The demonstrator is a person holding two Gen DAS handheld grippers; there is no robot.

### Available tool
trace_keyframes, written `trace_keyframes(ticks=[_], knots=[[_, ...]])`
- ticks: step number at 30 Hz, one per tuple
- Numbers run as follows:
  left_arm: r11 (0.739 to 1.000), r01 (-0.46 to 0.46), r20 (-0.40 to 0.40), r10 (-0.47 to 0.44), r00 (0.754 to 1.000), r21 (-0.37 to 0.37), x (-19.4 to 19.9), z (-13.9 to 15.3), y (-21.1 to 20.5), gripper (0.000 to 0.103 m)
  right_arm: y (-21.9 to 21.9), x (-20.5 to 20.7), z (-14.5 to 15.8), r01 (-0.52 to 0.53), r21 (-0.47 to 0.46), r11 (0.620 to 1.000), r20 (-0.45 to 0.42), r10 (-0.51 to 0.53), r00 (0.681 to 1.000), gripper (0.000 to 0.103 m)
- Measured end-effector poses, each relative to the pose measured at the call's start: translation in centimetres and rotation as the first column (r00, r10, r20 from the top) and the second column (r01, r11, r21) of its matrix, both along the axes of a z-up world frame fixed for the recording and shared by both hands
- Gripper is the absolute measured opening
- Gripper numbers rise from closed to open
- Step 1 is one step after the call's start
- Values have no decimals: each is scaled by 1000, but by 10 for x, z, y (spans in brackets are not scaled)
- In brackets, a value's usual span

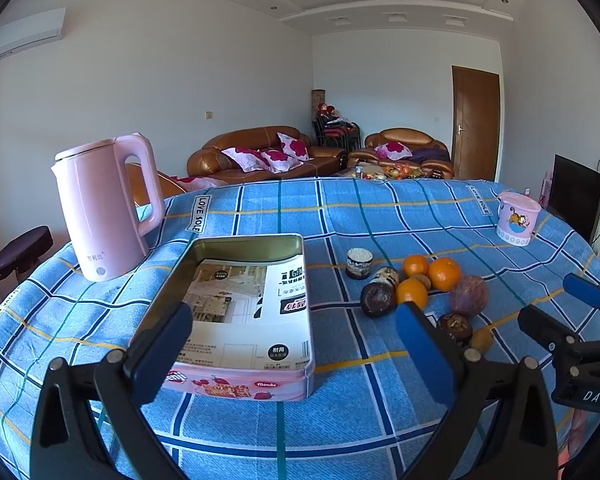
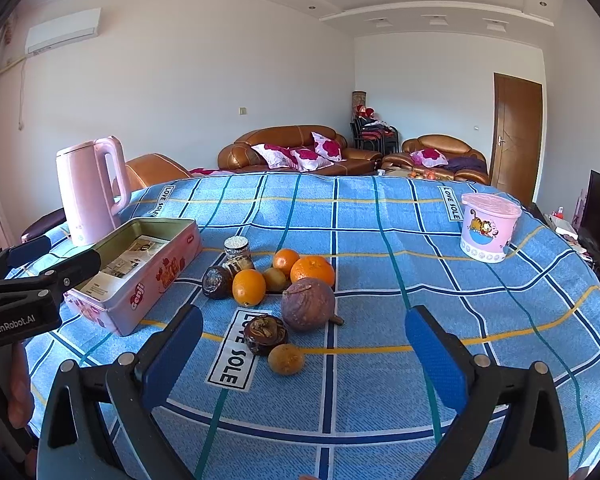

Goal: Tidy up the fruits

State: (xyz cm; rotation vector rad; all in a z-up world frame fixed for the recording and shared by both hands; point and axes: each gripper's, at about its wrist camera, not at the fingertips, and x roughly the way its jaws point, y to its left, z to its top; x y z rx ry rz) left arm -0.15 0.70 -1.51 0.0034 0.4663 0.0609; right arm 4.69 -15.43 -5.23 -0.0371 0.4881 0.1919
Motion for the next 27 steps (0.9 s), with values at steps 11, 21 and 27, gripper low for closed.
trace_keyframes(ticks=[11,21,27], knots=[[998,35,-26,-34,999,46,13,-10,-23,103,-8,14,-21,9,4,1000,-61,-9,998,102],[992,99,-49,-96,994,76,28,-12,-48,103,13,42,-42,-101,-62,993,-221,85,972,63],[988,133,-70,-128,989,73,36,-13,-60,103,15,53,-55,-149,-36,988,-324,130,937,30]])
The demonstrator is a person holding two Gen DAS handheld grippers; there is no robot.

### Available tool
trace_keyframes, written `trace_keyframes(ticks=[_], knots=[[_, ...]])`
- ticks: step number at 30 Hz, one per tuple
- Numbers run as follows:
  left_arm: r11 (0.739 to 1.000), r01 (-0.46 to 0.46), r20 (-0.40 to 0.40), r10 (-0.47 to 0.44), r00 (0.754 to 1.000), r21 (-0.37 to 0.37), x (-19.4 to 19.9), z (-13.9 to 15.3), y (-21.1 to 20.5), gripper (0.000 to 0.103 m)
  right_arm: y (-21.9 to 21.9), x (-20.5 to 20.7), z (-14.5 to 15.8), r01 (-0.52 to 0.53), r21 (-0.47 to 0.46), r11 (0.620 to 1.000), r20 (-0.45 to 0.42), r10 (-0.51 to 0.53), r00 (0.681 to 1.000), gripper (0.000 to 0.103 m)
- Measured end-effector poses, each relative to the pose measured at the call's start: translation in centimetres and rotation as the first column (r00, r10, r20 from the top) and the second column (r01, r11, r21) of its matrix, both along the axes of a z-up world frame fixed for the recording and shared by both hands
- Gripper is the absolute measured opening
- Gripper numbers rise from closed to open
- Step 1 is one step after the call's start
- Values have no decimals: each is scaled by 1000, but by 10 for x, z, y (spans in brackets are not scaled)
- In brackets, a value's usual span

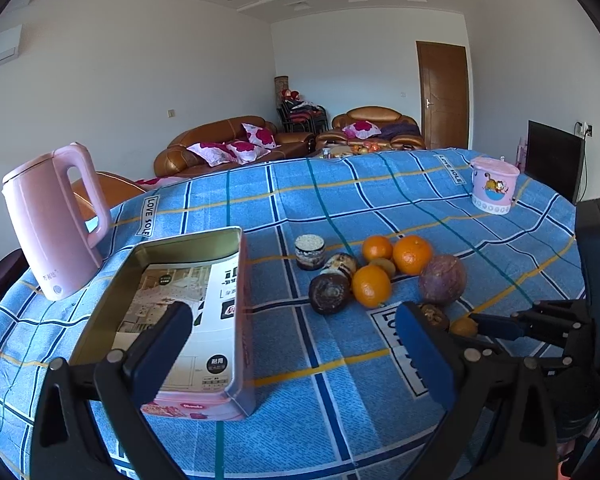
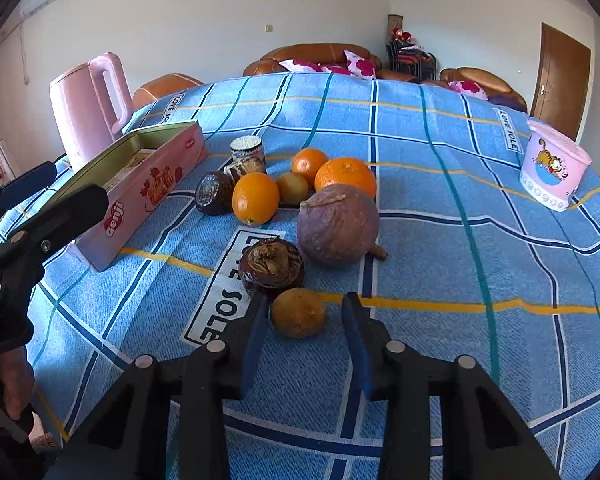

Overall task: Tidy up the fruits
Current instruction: 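Lower the right gripper onto the small brown kiwi and close it, then lower the left gripper onto the dark brown round fruit and close it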

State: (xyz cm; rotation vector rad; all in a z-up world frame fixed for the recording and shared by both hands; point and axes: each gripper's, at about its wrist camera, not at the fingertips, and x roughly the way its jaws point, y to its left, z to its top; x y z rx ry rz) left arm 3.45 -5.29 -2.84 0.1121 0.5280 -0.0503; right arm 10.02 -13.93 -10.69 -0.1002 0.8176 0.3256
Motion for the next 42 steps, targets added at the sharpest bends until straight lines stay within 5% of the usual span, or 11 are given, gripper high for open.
trace_keyframes(ticks=[6,18,24,28,32,42], knots=[[999,36,-39,-36,999,0,13,-3,-18,103,-21,-8,8,72,13,997,67,-73,995,30],[990,138,-174,-135,975,6,39,-23,-66,85,-54,-5,14,164,25,986,99,-165,981,30],[978,205,-292,-209,933,-43,56,-38,-78,64,-59,-5,13,163,60,985,92,-168,981,30],[970,234,-309,-241,920,-61,60,-40,-84,59,-57,-5,13,160,55,986,95,-164,982,30],[958,278,-320,-288,903,-77,59,-41,-89,41,-56,-5,13,153,52,987,87,-157,984,30],[964,235,-275,-261,925,-124,56,-35,-71,40,-51,-9,15,140,30,990,131,-142,981,30]])
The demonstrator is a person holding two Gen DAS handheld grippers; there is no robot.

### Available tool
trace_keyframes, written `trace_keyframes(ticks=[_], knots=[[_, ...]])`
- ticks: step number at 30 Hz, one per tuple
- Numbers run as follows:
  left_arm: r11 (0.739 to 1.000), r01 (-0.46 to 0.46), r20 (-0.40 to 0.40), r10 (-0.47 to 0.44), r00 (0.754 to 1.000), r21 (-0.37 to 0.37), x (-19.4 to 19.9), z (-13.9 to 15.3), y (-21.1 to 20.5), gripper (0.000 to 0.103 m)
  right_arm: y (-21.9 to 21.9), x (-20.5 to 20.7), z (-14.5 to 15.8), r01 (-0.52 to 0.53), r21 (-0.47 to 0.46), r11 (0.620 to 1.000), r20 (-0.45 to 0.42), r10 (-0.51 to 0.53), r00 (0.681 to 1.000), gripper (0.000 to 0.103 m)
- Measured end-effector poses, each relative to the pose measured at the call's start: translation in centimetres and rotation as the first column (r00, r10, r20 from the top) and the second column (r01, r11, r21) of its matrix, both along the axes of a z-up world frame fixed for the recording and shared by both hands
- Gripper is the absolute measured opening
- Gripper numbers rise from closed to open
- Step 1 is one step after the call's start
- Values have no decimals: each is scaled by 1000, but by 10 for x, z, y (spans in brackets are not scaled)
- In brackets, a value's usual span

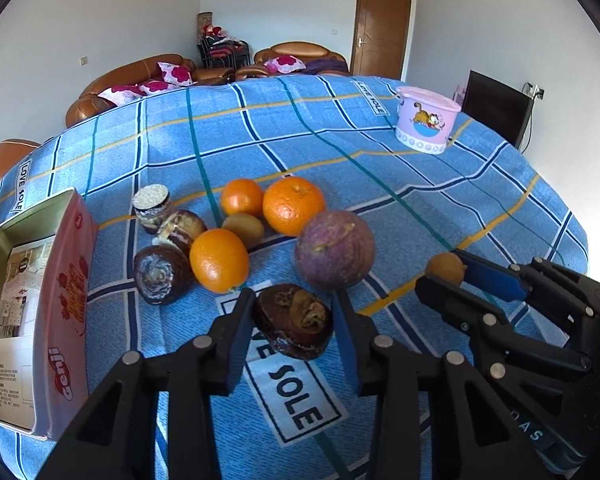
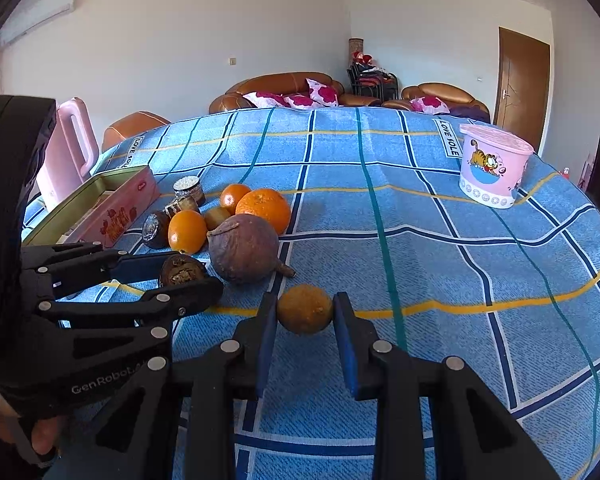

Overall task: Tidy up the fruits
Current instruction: 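Lower the left gripper onto the dark brown round fruit and close it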

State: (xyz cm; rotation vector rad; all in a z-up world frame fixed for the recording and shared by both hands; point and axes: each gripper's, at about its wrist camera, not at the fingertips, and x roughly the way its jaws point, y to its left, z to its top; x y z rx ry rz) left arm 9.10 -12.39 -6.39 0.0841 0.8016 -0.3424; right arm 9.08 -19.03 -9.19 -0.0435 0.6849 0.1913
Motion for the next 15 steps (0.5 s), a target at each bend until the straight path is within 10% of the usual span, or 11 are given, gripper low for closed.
trace_keyframes(ticks=[15], knots=[[997,-57,108,62,992,-52,-11,15,16,40,1,-16,7,-30,6,1000,113,29,993,30]])
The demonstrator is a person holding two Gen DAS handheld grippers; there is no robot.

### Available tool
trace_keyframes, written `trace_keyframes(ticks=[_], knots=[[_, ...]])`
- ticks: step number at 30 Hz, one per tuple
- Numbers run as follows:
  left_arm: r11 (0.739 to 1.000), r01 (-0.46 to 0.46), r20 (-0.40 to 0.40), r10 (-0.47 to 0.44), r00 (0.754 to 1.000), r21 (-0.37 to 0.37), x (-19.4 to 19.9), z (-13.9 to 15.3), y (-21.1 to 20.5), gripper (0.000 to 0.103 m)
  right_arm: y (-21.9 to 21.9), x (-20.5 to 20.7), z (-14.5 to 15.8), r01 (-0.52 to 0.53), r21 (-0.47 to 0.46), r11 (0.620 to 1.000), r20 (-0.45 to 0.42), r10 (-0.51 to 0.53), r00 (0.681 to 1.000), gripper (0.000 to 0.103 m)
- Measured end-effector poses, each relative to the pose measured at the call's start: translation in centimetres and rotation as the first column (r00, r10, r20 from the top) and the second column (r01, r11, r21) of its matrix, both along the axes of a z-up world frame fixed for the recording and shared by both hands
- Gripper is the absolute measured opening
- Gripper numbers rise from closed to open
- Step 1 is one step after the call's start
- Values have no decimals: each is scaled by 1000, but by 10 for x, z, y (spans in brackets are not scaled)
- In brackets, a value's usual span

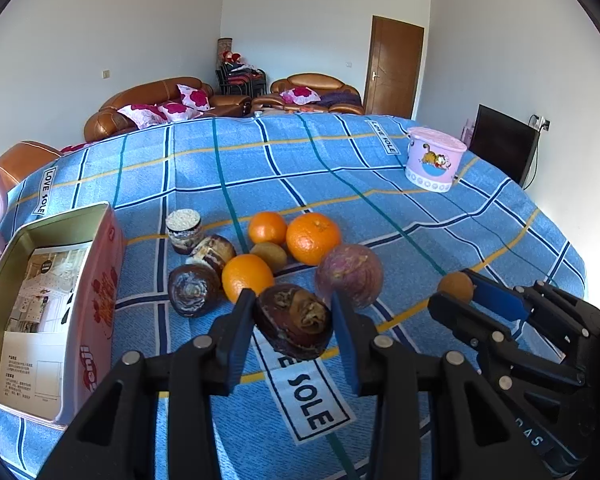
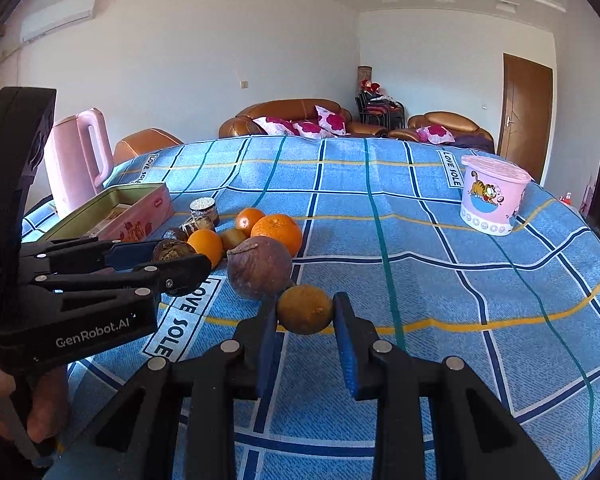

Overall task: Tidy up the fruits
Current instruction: 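Lower the left gripper onto the dark brown round fruit and close it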

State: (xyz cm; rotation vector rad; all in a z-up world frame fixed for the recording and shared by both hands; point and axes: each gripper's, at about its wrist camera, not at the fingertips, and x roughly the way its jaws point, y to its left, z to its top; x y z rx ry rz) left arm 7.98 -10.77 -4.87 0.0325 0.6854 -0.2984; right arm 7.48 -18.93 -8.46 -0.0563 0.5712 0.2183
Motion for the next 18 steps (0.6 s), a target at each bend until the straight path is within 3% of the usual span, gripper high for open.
trace_keyframes(ticks=[18], knots=[[999,-52,84,53,995,-14,-12,8,6,40,0,-10,4,-19,14,1000,72,18,997,30]])
